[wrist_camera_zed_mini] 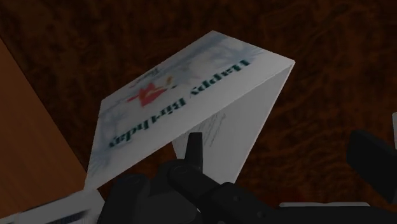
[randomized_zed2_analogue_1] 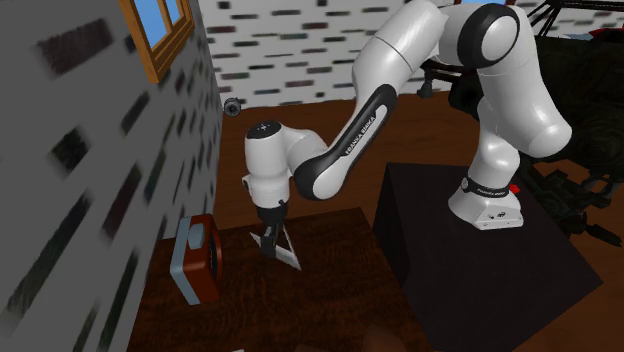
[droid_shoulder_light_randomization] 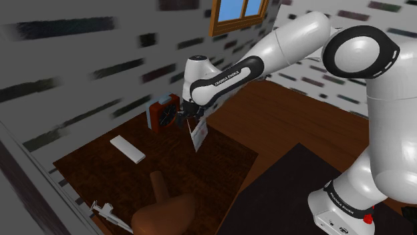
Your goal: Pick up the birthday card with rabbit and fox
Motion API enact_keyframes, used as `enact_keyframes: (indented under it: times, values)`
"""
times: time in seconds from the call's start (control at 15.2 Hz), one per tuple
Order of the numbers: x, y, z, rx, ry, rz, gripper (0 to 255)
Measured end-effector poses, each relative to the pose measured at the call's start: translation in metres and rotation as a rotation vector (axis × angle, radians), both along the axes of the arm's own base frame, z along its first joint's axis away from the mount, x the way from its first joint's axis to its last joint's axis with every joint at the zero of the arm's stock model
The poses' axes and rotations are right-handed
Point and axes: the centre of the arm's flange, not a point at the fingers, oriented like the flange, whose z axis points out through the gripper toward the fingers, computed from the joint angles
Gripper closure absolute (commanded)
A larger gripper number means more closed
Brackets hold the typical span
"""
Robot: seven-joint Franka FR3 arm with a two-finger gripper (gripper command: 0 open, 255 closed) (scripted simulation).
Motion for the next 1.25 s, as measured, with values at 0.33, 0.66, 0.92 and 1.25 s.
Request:
enact_keyframes:
  times: [0.33, 0.66, 0.92, 1.25]
  values:
    - [-0.009, -0.019, -0.033, -0.016, 0.061, -0.007, 255]
    - [-0.012, -0.021, -0.015, -0.017, 0.07, -0.006, 255]
    - [-0.013, -0.02, 0.007, -0.018, 0.07, -0.006, 255]
    - [-0.012, -0.02, 0.031, -0.018, 0.07, -0.006, 255]
